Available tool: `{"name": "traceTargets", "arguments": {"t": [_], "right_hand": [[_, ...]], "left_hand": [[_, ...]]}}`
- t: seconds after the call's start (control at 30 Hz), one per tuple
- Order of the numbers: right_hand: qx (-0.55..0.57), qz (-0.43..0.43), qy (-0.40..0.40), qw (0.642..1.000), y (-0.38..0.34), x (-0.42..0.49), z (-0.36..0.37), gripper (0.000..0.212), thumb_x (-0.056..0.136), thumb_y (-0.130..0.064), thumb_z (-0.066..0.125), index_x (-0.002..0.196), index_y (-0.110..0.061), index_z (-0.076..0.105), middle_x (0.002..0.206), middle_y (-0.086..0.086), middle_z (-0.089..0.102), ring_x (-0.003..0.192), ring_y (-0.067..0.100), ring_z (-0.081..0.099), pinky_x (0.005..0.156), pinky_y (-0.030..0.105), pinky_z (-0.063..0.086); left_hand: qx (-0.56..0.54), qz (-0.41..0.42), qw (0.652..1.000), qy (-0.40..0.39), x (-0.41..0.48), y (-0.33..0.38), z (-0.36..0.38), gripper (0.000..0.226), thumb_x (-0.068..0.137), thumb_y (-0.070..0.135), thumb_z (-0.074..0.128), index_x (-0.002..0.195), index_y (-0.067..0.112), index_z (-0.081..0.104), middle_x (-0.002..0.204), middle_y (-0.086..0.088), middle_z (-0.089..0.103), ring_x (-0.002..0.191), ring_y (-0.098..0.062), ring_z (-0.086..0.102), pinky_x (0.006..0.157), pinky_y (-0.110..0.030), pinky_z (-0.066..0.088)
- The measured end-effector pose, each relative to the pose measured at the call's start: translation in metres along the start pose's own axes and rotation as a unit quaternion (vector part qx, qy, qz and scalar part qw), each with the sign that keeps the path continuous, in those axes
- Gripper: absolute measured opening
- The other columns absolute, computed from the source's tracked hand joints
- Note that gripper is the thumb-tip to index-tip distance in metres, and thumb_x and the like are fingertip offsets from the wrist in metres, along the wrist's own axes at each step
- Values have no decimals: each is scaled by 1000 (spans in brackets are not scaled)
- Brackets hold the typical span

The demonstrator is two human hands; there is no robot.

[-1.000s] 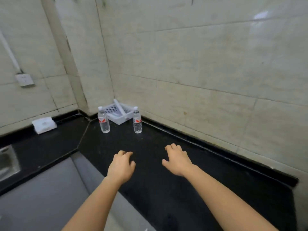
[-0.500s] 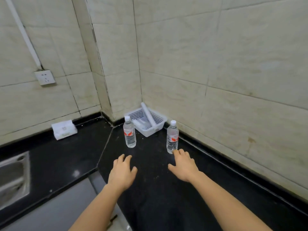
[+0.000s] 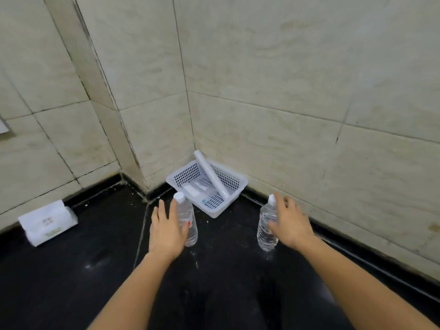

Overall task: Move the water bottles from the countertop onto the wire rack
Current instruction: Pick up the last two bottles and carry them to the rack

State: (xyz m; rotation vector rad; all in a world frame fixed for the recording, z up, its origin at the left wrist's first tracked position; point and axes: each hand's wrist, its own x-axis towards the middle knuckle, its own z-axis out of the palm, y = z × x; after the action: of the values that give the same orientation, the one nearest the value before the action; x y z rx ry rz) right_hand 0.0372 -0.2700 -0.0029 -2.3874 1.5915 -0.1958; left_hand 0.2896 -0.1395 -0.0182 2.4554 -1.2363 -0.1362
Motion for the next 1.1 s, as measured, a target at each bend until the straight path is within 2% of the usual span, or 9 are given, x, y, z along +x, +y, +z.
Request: {"name": "traceTargets", "arguments": {"t": [0.13, 0.23, 0.33, 0.43, 0.57, 0.73, 0.8, 0.9, 1.1], "right_hand": [[-43, -2, -26, 999, 2, 30, 7, 66, 97, -40, 45, 151, -24, 10, 148, 12, 33, 130, 33, 40, 99, 46, 42], [-88, -2, -14, 996, 5, 27, 14, 61, 101, -39, 37, 152, -22, 9, 146, 11, 37, 128, 31, 42, 99, 42, 39], [-116, -20, 25, 993, 10, 14, 18, 48, 103, -31, 35, 148, -18, 22, 137, 9, 44, 123, 29, 45, 93, 39, 40], [-96, -22, 38, 994, 18, -3, 20, 37, 102, -33, 38, 135, -14, 39, 126, 8, 50, 114, 28, 46, 87, 36, 40], [25, 30, 54, 998, 37, -33, 9, 31, 94, -37, 53, 115, -15, 50, 114, 7, 59, 103, 28, 53, 79, 36, 43], [168, 138, 72, 973, 70, -92, -37, 27, 76, -39, 72, 89, -18, 64, 89, 5, 69, 84, 26, 64, 69, 35, 49], [179, 161, 64, 968, 87, -129, -62, 24, 71, -36, 77, 80, -18, 65, 80, 4, 68, 78, 23, 63, 65, 34, 48], [181, 187, 59, 964, 118, -199, -103, 24, 71, -33, 79, 71, -14, 64, 69, 1, 64, 67, 17, 57, 57, 30, 43], [186, 220, 122, 950, 194, -354, -178, 37, 66, -32, 82, 72, 2, 67, 58, 3, 54, 56, 14, 45, 53, 30, 34]], "left_hand": [[-4, 81, 996, -32, 53, -1, 3, 67, 95, 36, 46, 150, 26, 8, 160, -5, -5, 145, -30, 6, 113, -45, 27], [29, 144, 985, -89, 71, -10, 13, 56, 95, 25, 47, 147, 20, 27, 158, -6, 6, 140, -30, 23, 111, -40, 32], [92, 206, 970, -85, 77, -21, 14, 60, 87, 12, 57, 142, 23, 35, 147, -7, 24, 125, -26, 39, 101, -35, 43], [128, 256, 954, -85, 78, -16, 7, 59, 87, 12, 57, 142, 21, 37, 131, -7, 42, 114, -23, 45, 95, -32, 45], [150, 299, 937, -103, 56, 17, 5, 51, 88, 19, 56, 137, 13, 41, 124, -6, 49, 116, -22, 46, 96, -30, 43], [6, 321, 937, -135, -8, 78, -6, 38, 85, 28, 62, 121, 16, 56, 113, -7, 57, 104, -25, 56, 85, -33, 45], [-60, 325, 931, -154, -41, 108, -14, 31, 78, 28, 69, 107, 19, 63, 103, -5, 62, 94, -22, 59, 76, -31, 43], [-122, 354, 909, -180, -102, 161, -26, 24, 70, 30, 71, 92, 20, 67, 91, 0, 67, 87, -18, 60, 73, -32, 47], [-205, 432, 854, -206, -251, 280, -52, 20, 68, 30, 70, 82, 16, 68, 79, -2, 70, 79, -22, 64, 69, -36, 51]]}}
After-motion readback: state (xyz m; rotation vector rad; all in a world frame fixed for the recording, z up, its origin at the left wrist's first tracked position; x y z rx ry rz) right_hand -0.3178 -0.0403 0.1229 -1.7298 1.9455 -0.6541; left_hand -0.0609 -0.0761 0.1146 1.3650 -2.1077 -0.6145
